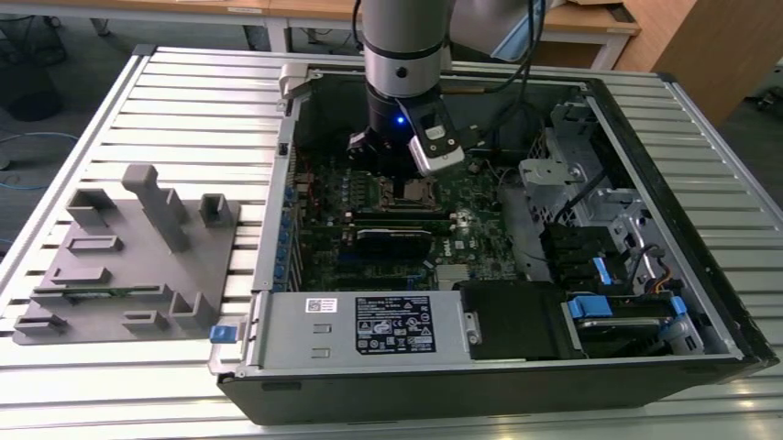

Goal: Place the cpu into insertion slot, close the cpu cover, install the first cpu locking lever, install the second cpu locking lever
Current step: 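Install the second cpu locking lever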

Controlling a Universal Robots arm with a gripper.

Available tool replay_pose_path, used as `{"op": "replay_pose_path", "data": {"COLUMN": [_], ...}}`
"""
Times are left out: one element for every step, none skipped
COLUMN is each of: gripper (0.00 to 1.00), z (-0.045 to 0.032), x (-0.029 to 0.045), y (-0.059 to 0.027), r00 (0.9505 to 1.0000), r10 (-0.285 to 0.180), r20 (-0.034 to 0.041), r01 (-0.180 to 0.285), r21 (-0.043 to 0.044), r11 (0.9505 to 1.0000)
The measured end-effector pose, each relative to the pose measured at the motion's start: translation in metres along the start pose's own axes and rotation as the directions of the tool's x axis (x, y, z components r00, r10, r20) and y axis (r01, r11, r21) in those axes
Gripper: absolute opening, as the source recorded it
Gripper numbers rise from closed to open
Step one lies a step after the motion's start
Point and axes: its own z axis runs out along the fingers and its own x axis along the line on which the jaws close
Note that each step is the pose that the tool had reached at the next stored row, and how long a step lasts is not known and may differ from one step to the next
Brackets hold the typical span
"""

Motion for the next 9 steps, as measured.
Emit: {"op": "replay_pose_path", "data": {"gripper": [0.11, 0.11, 0.11, 0.11, 0.11, 0.11, 0.11, 0.11, 0.11], "z": [0.0000, 0.0000, 0.0000, 0.0000, 0.0000, 0.0001, 0.0005, 0.0010, 0.0017], "x": [0.0000, 0.0000, 0.0000, 0.0000, 0.0000, 0.0000, 0.0000, 0.0001, 0.0002], "y": [0.0000, 0.0000, 0.0000, 0.0000, 0.0000, 0.0001, 0.0000, 0.0000, -0.0001], "r00": [1.0000, 1.0000, 1.0000, 1.0000, 1.0000, 1.0000, 1.0000, 1.0000, 1.0000], "r10": [0.000, 0.000, 0.000, 0.000, 0.000, 0.000, 0.000, 0.000, 0.000], "r20": [0.0000, 0.0000, 0.0000, 0.0000, 0.0001, 0.0001, 0.0002, 0.0002, 0.0001], "r01": [0.000, 0.000, 0.000, 0.000, 0.000, 0.000, 0.000, 0.000, 0.000], "r21": [0.0000, 0.0000, 0.0001, 0.0001, 0.0003, 0.0010, 0.0009, 0.0009, 0.0011], "r11": [1.0000, 1.0000, 1.0000, 1.0000, 1.0000, 1.0000, 1.0000, 1.0000, 1.0000]}}
